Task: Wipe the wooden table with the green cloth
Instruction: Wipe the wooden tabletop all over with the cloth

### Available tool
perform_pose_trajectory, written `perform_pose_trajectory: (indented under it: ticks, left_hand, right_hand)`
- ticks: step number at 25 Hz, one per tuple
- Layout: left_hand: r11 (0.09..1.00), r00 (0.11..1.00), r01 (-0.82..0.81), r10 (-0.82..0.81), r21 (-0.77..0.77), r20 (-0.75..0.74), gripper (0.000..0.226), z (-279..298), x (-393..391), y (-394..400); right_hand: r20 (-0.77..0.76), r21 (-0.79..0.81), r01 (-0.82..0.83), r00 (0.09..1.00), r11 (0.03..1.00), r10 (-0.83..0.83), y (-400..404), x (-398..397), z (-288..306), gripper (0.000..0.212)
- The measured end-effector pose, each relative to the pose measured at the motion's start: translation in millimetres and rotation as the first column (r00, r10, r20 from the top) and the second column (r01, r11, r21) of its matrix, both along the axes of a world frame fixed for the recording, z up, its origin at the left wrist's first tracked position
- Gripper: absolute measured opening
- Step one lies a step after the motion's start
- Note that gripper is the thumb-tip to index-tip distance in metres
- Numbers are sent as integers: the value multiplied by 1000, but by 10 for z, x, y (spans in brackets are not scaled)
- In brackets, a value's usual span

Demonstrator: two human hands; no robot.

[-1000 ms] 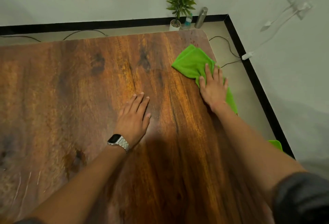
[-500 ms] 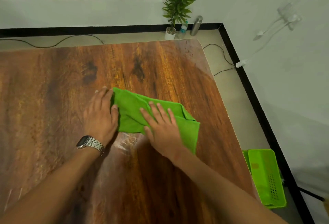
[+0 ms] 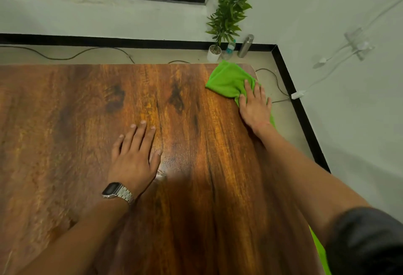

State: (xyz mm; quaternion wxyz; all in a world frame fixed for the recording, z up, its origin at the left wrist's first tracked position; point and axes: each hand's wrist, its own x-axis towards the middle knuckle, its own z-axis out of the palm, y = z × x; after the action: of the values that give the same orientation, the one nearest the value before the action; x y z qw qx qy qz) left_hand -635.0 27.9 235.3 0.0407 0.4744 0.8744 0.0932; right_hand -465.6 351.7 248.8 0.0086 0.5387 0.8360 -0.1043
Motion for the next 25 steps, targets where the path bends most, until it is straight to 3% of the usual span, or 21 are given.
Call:
perform_pose_trajectory:
  ticks: [3, 7, 12, 17, 21, 25]
  left_hand:
    - [1000, 1000, 2, -2, -7, -21, 60, -14, -5, 6]
    - [1000, 1000, 4, -4, -5, -31, 60, -19, -2, 2]
    - [1000, 1000, 1, -1, 0, -29, 60, 15, -9, 19]
    - [1000, 1000, -5, 5, -10, -7, 62, 45, 2, 19]
    - [1000, 1000, -3, 3, -9, -19, 62, 53, 3, 19]
    - [1000, 999, -3, 3, 0, -38, 61, 18, -8, 14]
  right_hand:
    - [7, -9, -38, 999, 999, 38, 112, -647, 1, 59]
    - [-17, -11, -270, 963, 963, 270, -467, -1132, -53, 57]
    - [26, -10, -544, 838, 839, 544, -711, -191, -49, 56]
    - [4, -8, -298, 955, 955, 298, 32, 595, 23, 53]
    - [-101, -32, -165, 982, 986, 161, 588, 124, 37, 52]
    - [-13, -10, -97, 995, 995, 97, 858, -549, 4, 51]
